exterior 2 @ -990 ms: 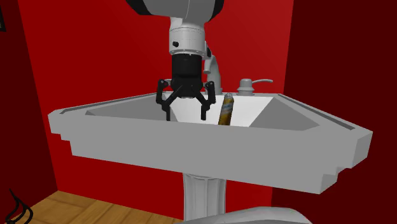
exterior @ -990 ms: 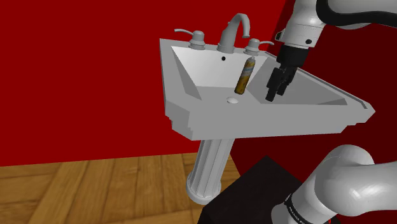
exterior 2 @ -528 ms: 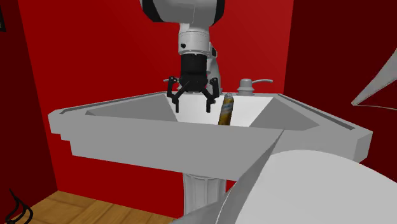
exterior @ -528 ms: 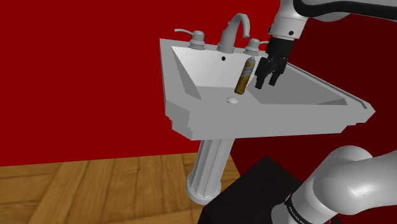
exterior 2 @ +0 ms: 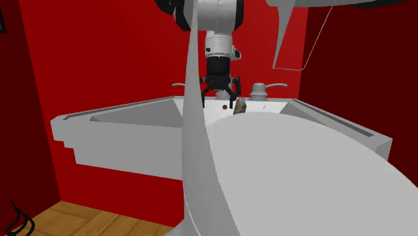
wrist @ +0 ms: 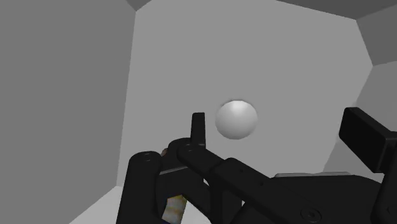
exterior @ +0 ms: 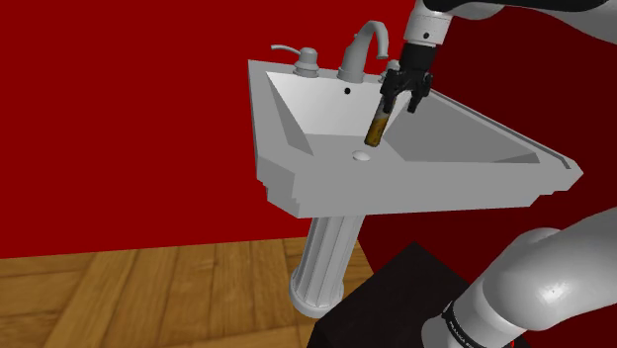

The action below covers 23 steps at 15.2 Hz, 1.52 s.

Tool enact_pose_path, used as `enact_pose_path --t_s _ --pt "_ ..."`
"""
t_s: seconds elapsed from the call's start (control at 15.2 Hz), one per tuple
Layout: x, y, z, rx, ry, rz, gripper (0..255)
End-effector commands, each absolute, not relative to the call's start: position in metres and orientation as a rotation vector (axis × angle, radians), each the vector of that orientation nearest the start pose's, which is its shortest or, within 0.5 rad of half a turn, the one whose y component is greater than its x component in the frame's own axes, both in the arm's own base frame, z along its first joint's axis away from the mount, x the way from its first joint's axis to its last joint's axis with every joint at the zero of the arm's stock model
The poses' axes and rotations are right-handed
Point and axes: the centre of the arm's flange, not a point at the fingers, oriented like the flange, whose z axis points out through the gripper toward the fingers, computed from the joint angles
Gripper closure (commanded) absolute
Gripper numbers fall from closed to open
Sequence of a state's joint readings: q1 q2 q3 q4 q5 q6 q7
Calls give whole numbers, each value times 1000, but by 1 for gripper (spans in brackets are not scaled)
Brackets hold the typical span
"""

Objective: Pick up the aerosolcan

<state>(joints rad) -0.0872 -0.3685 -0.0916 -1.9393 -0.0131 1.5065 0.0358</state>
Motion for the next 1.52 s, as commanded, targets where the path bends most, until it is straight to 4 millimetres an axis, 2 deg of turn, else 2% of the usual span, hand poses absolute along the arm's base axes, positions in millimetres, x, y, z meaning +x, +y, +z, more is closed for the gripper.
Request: enact_pose_path --t_s 0.0,0.46,0.79,1.25,1.39,1.45 --pt "442 -100 629 -3093 395 98 0" --pt "504 -167 642 -3061 639 95 0" --pt "540 -217 651 -3027 803 92 0" --pt "540 -217 614 -3027 803 92 0" --pt "539 -217 611 -3027 803 92 0" --pt "539 -216 611 -3027 803 92 255"
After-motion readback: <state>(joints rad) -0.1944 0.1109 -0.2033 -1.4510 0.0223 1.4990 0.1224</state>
